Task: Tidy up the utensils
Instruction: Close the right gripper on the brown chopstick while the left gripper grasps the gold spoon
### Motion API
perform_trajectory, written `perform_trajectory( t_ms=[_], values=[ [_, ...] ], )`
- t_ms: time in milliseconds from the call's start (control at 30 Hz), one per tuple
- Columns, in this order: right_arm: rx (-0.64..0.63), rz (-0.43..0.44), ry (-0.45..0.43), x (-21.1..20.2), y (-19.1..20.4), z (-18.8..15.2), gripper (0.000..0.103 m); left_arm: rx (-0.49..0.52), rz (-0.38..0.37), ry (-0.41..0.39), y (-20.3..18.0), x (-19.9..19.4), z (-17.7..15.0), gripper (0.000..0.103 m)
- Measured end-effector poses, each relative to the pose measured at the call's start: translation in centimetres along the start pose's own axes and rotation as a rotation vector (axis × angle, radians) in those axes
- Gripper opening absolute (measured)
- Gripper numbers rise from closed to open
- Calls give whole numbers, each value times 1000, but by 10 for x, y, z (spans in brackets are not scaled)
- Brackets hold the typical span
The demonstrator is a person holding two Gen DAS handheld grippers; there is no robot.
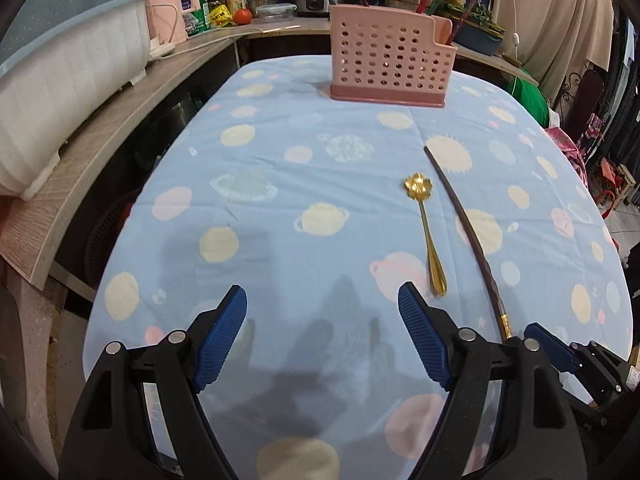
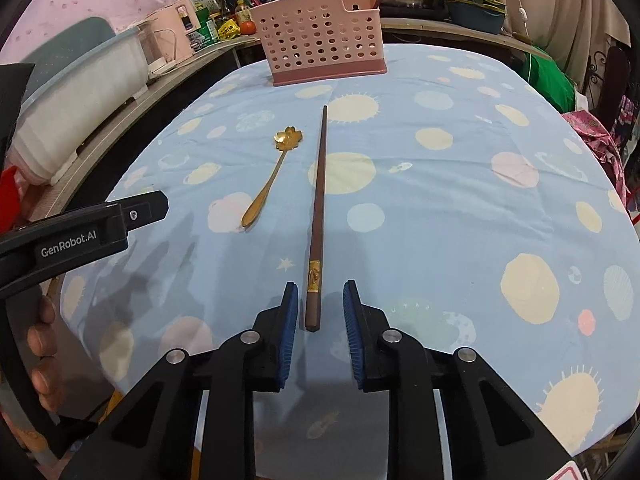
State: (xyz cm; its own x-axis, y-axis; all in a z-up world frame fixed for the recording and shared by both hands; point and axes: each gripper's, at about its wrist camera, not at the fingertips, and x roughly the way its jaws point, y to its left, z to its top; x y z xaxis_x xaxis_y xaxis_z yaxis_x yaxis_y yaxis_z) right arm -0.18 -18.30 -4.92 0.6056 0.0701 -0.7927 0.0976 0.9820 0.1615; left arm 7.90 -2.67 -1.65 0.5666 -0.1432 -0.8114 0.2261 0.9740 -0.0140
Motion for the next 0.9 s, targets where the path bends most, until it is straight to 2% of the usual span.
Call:
perform_trajectory(
  t_ms=[233, 400, 667, 767, 900],
  values=[
    [-5, -21, -16, 2, -3, -4, 7, 14, -10, 29, -8, 8, -8, 75],
    [-8, -26, -28, 1, -3, -4, 7, 22, -29, 32, -14, 11, -7, 75],
    [69, -9, -33, 1, -22, 0, 7, 18, -106, 55, -33, 24, 1, 75],
    [72, -6, -33, 1, -22, 0, 7, 30, -113, 55, -42, 31, 4, 74],
    [72, 0, -33, 2, -24, 1, 7, 33, -127, 82, -50, 45, 8, 57]
  ],
)
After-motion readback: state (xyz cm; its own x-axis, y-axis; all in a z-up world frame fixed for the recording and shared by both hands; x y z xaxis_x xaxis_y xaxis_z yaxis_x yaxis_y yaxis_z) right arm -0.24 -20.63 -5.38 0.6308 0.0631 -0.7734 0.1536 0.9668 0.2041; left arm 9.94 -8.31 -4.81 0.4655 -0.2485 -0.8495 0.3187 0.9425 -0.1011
